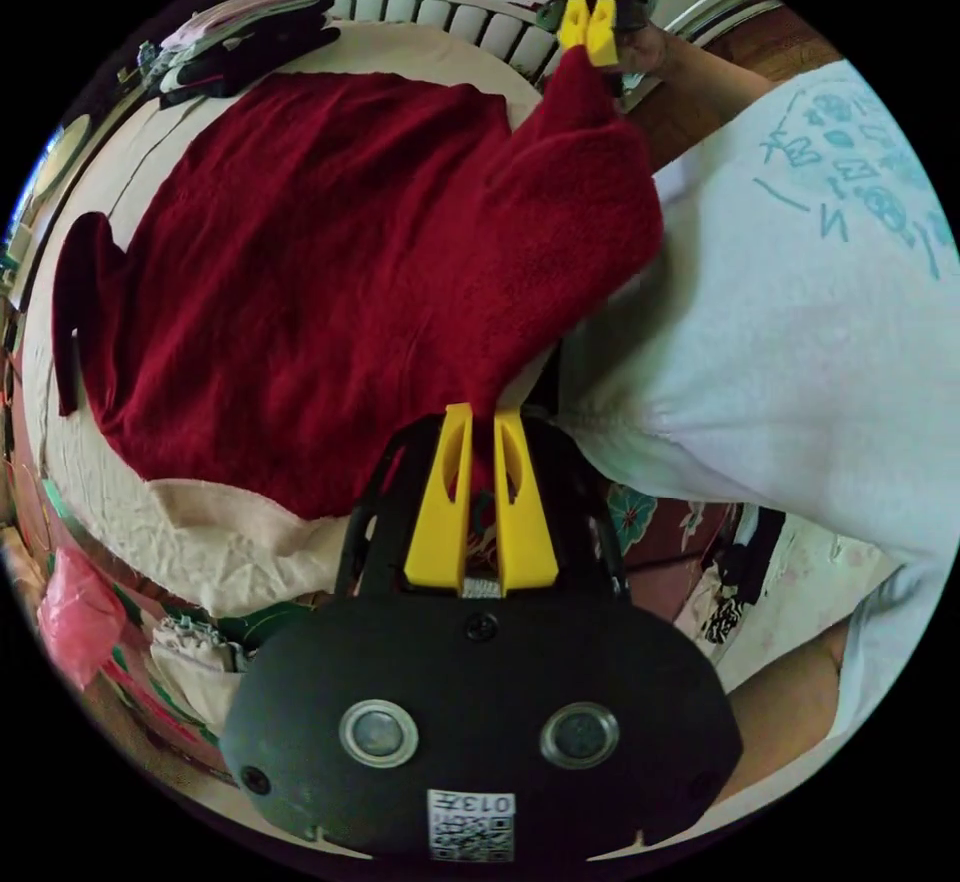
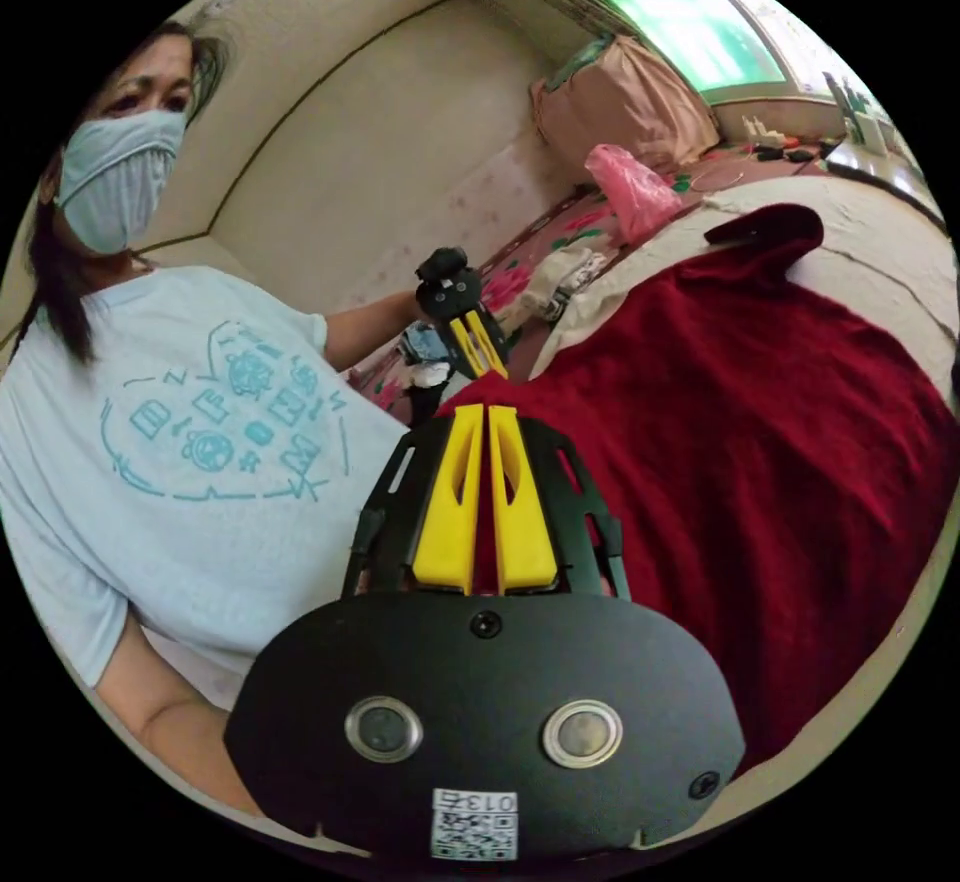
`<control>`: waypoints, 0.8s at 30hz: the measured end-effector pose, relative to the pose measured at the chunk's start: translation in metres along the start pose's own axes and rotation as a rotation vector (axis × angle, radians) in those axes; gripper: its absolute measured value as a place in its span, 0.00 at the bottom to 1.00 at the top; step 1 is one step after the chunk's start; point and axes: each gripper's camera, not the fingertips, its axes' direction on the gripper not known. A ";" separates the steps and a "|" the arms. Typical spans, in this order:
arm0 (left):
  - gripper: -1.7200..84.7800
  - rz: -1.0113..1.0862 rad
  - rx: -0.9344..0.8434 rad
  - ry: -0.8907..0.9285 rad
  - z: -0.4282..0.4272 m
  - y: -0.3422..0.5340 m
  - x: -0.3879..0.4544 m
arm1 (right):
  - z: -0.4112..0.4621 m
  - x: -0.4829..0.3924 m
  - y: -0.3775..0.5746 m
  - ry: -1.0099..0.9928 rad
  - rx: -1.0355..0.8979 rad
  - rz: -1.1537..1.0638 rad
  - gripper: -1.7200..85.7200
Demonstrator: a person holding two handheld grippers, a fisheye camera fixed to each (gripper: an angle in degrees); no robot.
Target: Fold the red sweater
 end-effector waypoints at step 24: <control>0.17 -0.832 0.316 -0.009 -0.017 0.113 -0.137 | -0.092 0.099 0.173 0.960 0.103 0.769 0.16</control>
